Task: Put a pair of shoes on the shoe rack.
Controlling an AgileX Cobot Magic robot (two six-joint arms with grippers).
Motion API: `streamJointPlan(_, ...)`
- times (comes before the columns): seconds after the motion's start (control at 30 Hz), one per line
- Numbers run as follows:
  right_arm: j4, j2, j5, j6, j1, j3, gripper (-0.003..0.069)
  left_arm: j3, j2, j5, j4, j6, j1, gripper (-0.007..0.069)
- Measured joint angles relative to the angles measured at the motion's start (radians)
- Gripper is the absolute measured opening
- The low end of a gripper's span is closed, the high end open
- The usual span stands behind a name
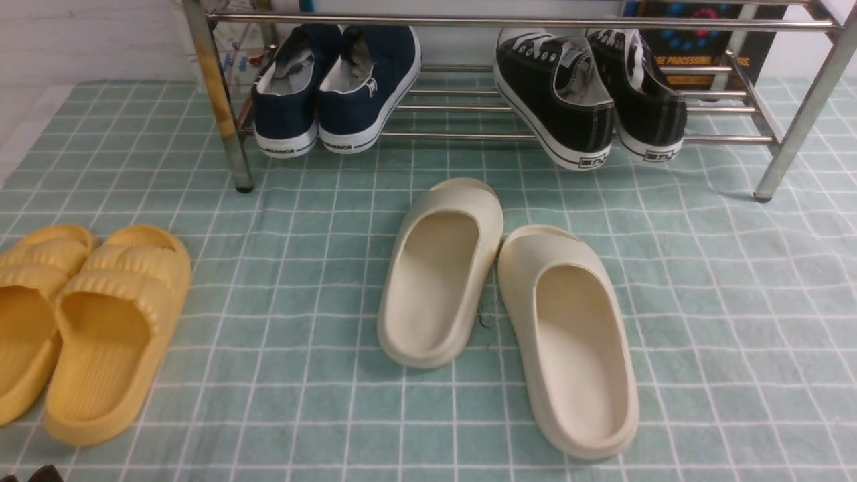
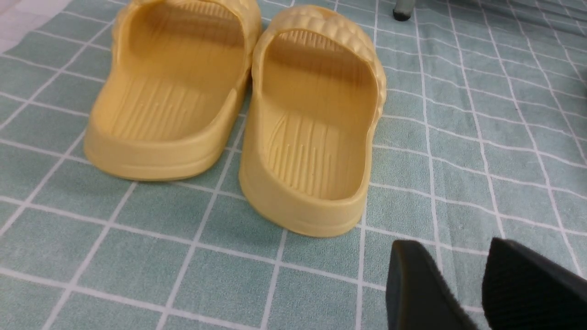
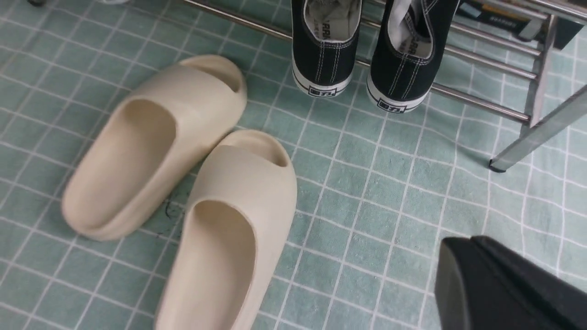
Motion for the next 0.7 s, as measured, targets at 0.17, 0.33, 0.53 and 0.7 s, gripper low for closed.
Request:
streamJointPlan(0.17,0.029,-0.332,-0.147,0.004,-0.001,0.313,-0.0002,0.000,0.000,0.000,0.000,0.000,0.000,0.0239)
streamJointPlan(0.33,0.032,-0.551,-0.252,0.035,-0.001,0.528,-0.0002,0.000,0.000,0.000,0.000,0.000,0.000,0.0239)
streamJointPlan(0.53,0.032,-0.755,-0.266,0.049,-0.001,0.682,-0.0001,0.000,0.000,0.000,0.000,0.000,0.000,0.0239)
streamJointPlan(0.7,0.032,-0.856,-0.271,0.135,-0.001,0.739,-0.0001,0.000,0.000,0.000,0.000,0.000,0.000,0.0239)
